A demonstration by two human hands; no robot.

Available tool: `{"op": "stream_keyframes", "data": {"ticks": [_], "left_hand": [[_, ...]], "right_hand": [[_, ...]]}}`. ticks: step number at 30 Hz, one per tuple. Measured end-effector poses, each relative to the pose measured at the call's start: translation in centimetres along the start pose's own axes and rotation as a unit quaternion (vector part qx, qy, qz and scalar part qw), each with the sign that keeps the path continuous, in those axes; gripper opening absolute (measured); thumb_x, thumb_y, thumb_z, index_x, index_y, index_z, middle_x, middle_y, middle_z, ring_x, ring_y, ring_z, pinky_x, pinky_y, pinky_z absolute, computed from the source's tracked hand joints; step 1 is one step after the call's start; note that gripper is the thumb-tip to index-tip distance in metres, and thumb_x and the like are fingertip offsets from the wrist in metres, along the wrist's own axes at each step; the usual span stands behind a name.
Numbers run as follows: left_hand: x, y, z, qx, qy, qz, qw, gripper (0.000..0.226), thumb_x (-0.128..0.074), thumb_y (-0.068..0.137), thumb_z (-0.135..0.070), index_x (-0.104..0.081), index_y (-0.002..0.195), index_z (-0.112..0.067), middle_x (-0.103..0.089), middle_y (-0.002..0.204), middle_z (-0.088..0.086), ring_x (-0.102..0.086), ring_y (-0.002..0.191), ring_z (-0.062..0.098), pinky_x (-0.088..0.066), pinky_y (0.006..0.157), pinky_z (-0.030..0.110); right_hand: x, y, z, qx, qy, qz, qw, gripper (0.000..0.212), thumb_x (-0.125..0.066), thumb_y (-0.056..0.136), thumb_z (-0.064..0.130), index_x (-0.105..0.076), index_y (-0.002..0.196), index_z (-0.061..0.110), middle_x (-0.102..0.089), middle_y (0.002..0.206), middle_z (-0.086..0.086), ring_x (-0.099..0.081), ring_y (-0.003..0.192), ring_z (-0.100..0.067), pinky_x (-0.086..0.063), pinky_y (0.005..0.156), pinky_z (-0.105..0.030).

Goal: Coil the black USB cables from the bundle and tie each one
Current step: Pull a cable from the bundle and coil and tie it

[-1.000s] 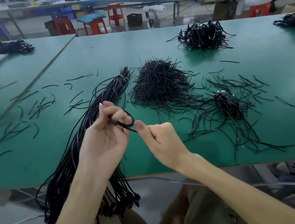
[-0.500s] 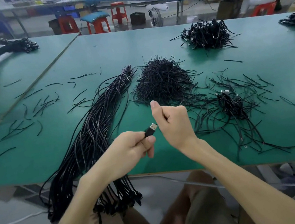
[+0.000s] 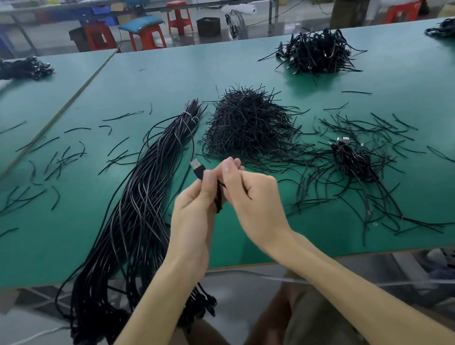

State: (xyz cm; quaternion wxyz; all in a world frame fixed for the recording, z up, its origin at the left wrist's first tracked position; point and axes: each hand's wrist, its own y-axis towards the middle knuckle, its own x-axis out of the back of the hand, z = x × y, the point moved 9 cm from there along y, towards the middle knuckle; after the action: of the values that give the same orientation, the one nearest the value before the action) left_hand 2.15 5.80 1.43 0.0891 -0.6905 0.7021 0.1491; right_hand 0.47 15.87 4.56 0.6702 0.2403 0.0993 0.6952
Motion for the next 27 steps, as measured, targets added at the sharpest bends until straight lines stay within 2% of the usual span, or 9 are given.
{"op": "stream_keyframes", "data": {"ticks": [2, 6, 10, 15, 18, 20, 22, 24, 27], "left_hand": [[-0.6, 0.2, 0.3, 0.026, -0.090, -0.005, 0.996, 0.043, -0.038, 0.110, -0.028, -0.060, 0.134, -0.001, -0.067, 0.134, 0.010, -0.062, 0.128, 0.022, -0.043, 0.111, 0.036], [-0.7, 0.7, 0.2, 0.057, -0.203, -0.011, 0.977, 0.043, -0.032, 0.111, -0.029, -0.054, 0.138, -0.003, -0.067, 0.135, 0.008, -0.064, 0.126, 0.019, -0.053, 0.102, 0.029], [-0.1, 0.4, 0.5, 0.081, -0.224, -0.026, 0.971, 0.035, -0.039, 0.109, -0.028, -0.061, 0.128, -0.010, -0.075, 0.117, -0.002, -0.071, 0.110, 0.015, -0.057, 0.093, 0.029], [0.7, 0.6, -0.4, 0.047, -0.245, -0.029, 0.968, 0.027, -0.040, 0.107, -0.028, -0.062, 0.108, -0.014, -0.065, 0.090, -0.005, -0.065, 0.087, 0.015, -0.058, 0.081, 0.027], [0.7, 0.5, -0.6, 0.042, -0.210, 0.000, 0.977, 0.022, -0.045, 0.102, -0.034, -0.061, 0.101, -0.020, -0.059, 0.079, -0.010, -0.061, 0.074, 0.012, -0.053, 0.067, 0.025], [0.7, 0.4, -0.4, 0.042, -0.194, 0.010, 0.980, 0.022, -0.047, 0.099, -0.035, -0.063, 0.095, -0.021, -0.057, 0.078, -0.010, -0.061, 0.070, 0.011, -0.050, 0.064, 0.026], [0.7, 0.4, -0.1, 0.042, -0.190, 0.017, 0.981, 0.027, -0.047, 0.100, -0.032, -0.067, 0.089, -0.018, -0.059, 0.076, -0.006, -0.062, 0.068, 0.011, -0.055, 0.070, 0.025], [0.4, 0.3, 0.3, 0.044, -0.179, 0.033, 0.982, 0.035, -0.044, 0.101, -0.030, -0.072, 0.083, -0.017, -0.063, 0.075, -0.002, -0.065, 0.069, 0.013, -0.058, 0.076, 0.027], [-0.4, 0.1, 0.4, 0.050, -0.149, 0.071, 0.985, 0.041, -0.044, 0.102, -0.028, -0.077, 0.085, -0.013, -0.072, 0.083, 0.005, -0.071, 0.081, 0.017, -0.059, 0.082, 0.029]], "right_hand": [[-0.3, -0.3, 0.0, 0.000, -0.009, -0.001, 1.000, 0.057, -0.040, 0.108, 0.038, -0.046, 0.052, 0.036, -0.043, 0.046, 0.011, -0.036, 0.043, -0.009, -0.028, 0.047, -0.019], [-0.9, -1.3, -0.7, -0.010, -0.025, 0.024, 0.999, 0.050, -0.045, 0.109, 0.033, -0.049, 0.061, 0.019, -0.049, 0.053, 0.011, -0.042, 0.047, -0.010, -0.031, 0.051, -0.019], [-1.0, -1.9, -1.0, -0.019, -0.022, 0.047, 0.998, 0.047, -0.048, 0.107, 0.035, -0.050, 0.062, 0.022, -0.050, 0.055, 0.011, -0.043, 0.047, -0.012, -0.031, 0.051, -0.018], [-1.5, -2.3, -2.7, -0.110, -0.064, 0.103, 0.987, 0.064, -0.049, 0.097, 0.066, -0.053, 0.054, 0.018, -0.054, 0.048, 0.002, -0.042, 0.042, -0.007, -0.034, 0.049, -0.023], [-1.8, -2.3, -2.9, -0.157, -0.004, 0.147, 0.976, 0.059, -0.054, 0.089, 0.071, -0.061, 0.082, 0.012, -0.066, 0.063, 0.001, -0.056, 0.055, -0.009, -0.049, 0.062, -0.032], [-2.2, -2.1, -3.1, -0.188, 0.044, 0.185, 0.964, 0.051, -0.065, 0.088, 0.061, -0.060, 0.113, 0.017, -0.073, 0.084, -0.001, -0.067, 0.074, -0.010, -0.055, 0.084, -0.039], [-2.2, -1.7, -3.1, -0.186, 0.081, 0.198, 0.959, 0.047, -0.074, 0.091, 0.040, -0.056, 0.130, 0.021, -0.070, 0.091, 0.005, -0.065, 0.083, -0.007, -0.054, 0.094, -0.036], [-2.1, -1.4, -2.7, -0.174, 0.119, 0.202, 0.956, 0.046, -0.078, 0.089, 0.021, -0.059, 0.131, 0.021, -0.064, 0.087, 0.011, -0.060, 0.082, -0.004, -0.053, 0.093, -0.026], [-1.5, -1.1, -2.4, -0.163, 0.152, 0.182, 0.958, 0.040, -0.081, 0.083, 0.004, -0.070, 0.119, 0.016, -0.071, 0.092, 0.009, -0.065, 0.090, -0.002, -0.054, 0.090, -0.022]]}}
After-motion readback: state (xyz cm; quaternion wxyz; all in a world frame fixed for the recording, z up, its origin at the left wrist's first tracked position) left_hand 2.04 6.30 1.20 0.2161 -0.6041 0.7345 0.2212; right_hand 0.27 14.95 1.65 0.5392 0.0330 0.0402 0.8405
